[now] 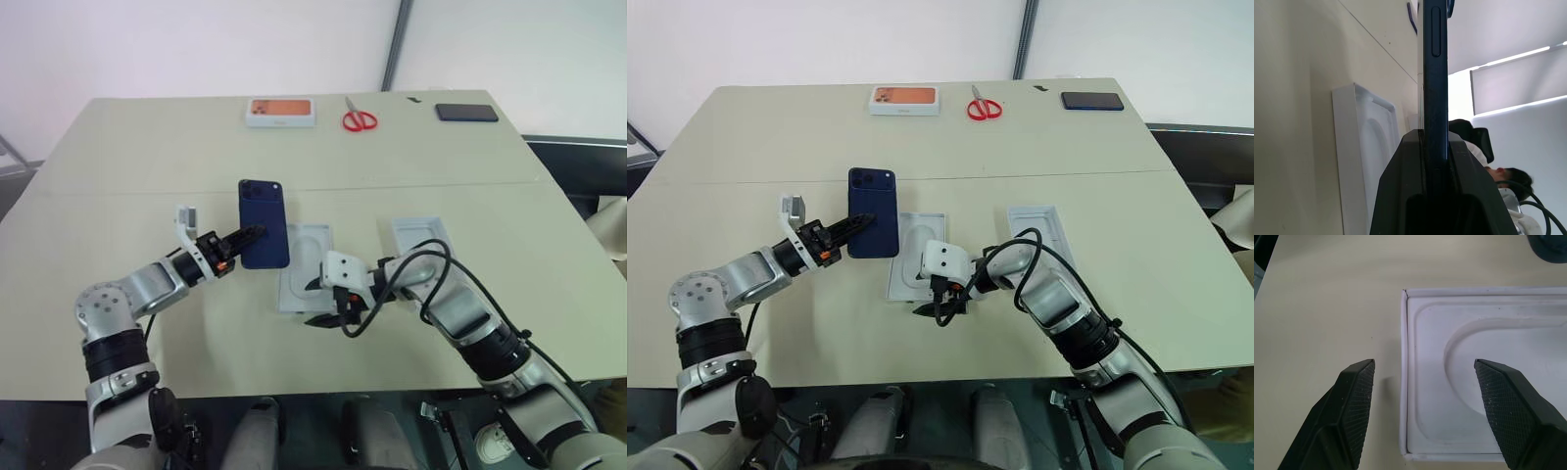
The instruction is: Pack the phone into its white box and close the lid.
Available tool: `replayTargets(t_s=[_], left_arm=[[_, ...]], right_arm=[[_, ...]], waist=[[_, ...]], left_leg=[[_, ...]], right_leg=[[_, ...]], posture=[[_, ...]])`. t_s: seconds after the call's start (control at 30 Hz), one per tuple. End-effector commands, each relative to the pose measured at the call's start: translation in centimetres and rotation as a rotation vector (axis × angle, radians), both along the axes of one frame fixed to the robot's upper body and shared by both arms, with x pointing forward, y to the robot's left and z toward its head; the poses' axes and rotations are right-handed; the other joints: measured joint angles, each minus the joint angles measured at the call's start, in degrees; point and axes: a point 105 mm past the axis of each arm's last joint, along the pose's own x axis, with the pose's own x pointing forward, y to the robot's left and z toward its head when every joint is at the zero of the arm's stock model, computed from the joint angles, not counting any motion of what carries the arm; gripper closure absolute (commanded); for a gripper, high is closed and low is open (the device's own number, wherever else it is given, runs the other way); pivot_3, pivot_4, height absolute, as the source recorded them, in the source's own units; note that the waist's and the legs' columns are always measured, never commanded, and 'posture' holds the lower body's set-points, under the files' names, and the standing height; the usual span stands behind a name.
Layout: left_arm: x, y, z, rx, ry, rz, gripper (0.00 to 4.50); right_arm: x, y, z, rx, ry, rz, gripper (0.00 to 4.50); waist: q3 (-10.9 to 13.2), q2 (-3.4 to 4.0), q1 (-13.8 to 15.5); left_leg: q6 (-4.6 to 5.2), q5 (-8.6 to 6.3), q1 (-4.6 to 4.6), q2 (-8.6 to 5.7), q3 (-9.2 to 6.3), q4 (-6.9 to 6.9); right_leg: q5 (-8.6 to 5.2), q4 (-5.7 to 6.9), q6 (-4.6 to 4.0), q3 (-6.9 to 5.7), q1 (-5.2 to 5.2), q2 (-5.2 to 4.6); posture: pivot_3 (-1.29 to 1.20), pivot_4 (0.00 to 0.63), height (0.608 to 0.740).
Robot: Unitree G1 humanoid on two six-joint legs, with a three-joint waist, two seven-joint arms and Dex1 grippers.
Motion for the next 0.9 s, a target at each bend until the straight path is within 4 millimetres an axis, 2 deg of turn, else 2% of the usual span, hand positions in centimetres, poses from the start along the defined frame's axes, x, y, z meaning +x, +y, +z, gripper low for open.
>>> replayTargets(t_s=[0.03, 0.23, 0.33, 0.5, 0.7, 0.9], left_arm=[[-0.9, -0.4, 0.8, -0.029, -0.036, -0.063, 4.50], [-2.1, -1.7, -0.3, -0.035, 0.010, -0.146, 4.50], [-2.5, -2.8, -1.1, -0.036, 0.029, -0.167, 4.50], [-2.5, -4.4, -1.6, -0.050, 0.039, -0.177, 4.50], [-2.1, -5.4, -1.8, -0.037, 0.048, -0.188, 4.50], [-2.6, -5.9, -1.9, -0.032, 0.050, -0.214, 1.77]], right_arm=[[0.3, -0.4, 3.0, 0.105, -0.031, -0.002, 1.12], [1.2, -5.4, 4.3, 0.113, -0.063, -0.052, 1.12], [1.2, -7.4, 5.0, 0.183, -0.100, -0.071, 1.12], [1.6, -8.8, 4.7, 0.221, -0.183, -0.104, 1.12], [2.0, -8.2, 4.7, 0.231, -0.195, -0.108, 1.12], [2.2, -7.3, 4.6, 0.243, -0.200, -0.102, 1.06]], waist=[[0.00, 0.00, 0.02], [0.02, -0.02, 0.95], [0.02, -0.02, 1.24], [0.03, -0.03, 1.28], [0.03, -0.03, 1.30], [0.03, -0.03, 1.34]], left_leg=[[0.00, 0.00, 0.00, 0.00, 0.00, 0.00], [0.05, -0.03, -0.02, -0.04, 0.04, 0.03], [0.07, -0.04, -0.02, -0.04, 0.06, 0.02], [0.09, -0.05, -0.02, -0.02, 0.08, 0.05], [0.08, -0.05, -0.01, -0.01, 0.07, 0.05], [0.08, -0.05, -0.01, -0.02, 0.06, 0.06]], right_leg=[[0.00, 0.00, 0.00, 0.00, 0.00, 0.00], [0.00, -0.05, 0.01, -0.01, 0.04, -0.09], [0.00, -0.15, 0.01, -0.03, 0.09, -0.08], [0.00, -0.29, 0.01, -0.05, 0.21, -0.11], [0.00, -0.29, 0.01, -0.05, 0.19, -0.07], [0.00, -0.30, 0.01, -0.05, 0.22, -0.10]], posture=[[0.00, 0.150, 0.740], [0.00, 0.150, 0.740], [0.00, 0.150, 0.740], [0.00, 0.150, 0.740], [0.00, 0.150, 0.740], [0.00, 0.150, 0.740]])
